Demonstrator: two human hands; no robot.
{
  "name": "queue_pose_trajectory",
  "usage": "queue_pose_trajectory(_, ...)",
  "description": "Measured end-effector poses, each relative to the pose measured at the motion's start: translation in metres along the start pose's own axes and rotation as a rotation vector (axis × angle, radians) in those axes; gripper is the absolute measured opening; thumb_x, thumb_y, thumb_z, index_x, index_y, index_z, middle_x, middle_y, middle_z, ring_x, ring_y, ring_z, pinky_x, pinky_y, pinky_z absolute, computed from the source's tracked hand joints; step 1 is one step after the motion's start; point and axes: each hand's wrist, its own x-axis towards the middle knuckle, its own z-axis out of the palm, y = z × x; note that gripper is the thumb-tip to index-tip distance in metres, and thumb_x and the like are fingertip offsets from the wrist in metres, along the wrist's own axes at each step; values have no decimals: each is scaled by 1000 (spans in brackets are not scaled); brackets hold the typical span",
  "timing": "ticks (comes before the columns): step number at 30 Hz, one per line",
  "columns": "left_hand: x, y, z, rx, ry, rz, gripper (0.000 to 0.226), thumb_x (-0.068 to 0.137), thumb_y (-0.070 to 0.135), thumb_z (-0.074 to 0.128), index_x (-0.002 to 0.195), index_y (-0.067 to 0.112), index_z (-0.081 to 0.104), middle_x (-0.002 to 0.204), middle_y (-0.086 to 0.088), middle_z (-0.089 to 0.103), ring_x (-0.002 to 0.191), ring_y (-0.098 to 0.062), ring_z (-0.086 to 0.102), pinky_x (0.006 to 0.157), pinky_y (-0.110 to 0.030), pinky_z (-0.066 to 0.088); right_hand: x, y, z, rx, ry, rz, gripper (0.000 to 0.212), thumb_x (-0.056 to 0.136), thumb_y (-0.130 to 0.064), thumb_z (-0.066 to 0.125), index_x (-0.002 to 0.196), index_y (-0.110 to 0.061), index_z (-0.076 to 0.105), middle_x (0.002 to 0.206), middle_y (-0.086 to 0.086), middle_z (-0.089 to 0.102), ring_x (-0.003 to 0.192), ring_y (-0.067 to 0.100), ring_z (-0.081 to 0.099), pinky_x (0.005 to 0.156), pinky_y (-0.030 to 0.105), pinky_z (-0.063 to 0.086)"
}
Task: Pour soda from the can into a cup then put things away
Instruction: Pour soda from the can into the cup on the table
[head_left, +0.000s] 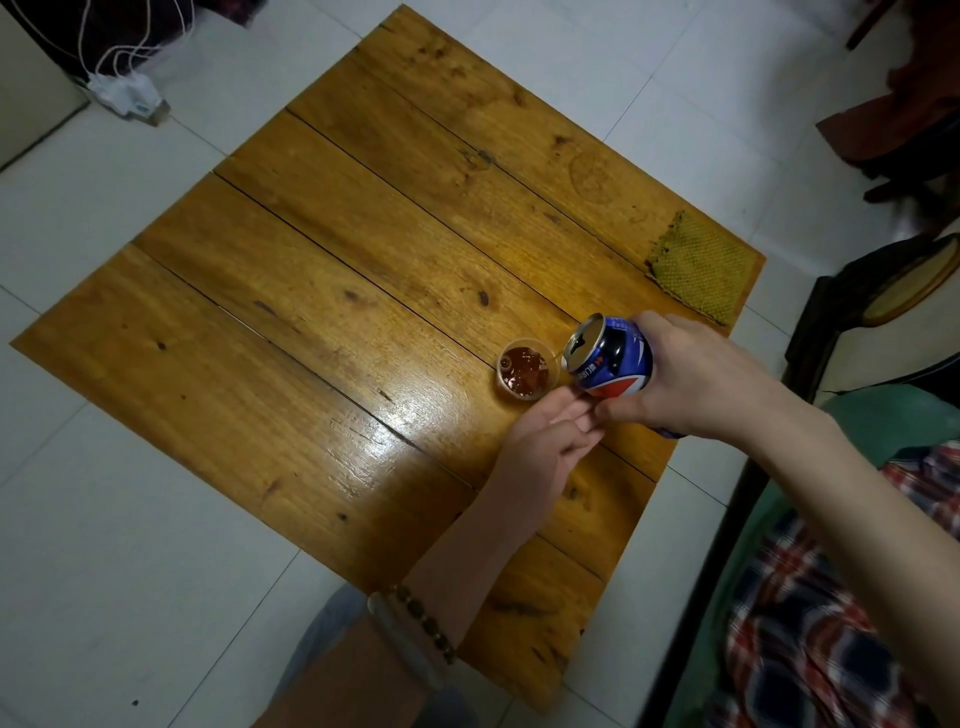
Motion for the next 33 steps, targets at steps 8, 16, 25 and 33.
queue_pose_trajectory(8,-10,19,1,271,9,96,68,73,-9,41,136,15,42,136,-5,52,125,-13,49,105,-28,40,-1,-6,-4,249,104,-35,72,49,-62,68,109,-26,50,94,-5,56,84,15,55,74,37,52)
queue_pose_trajectory(16,-24,60,-27,543,-19,276,75,75,-11,41,139,26,29,137,9,47,126,0,45,100,-17,39,12,-42,-2,545,194,-114,72,59,-39,83,121,-28,49,99,-21,56,90,-1,55,70,7,39)
queue_pose_trajectory(25,-31,123,-93,777,126,402,66,77,-8,42,126,36,43,135,13,47,128,-1,43,108,-19,34,61,-107,53,770,344,-125,83,58,-45,84,130,-25,47,121,-7,50,111,2,42,91,18,32)
queue_pose_trajectory(33,3,126,-136,791,176,307,60,87,-20,41,134,17,40,129,10,50,120,6,47,97,-10,38,102,-135,105,887,401,-12,77,61,-34,85,127,-20,48,111,-14,46,108,4,43,88,15,29)
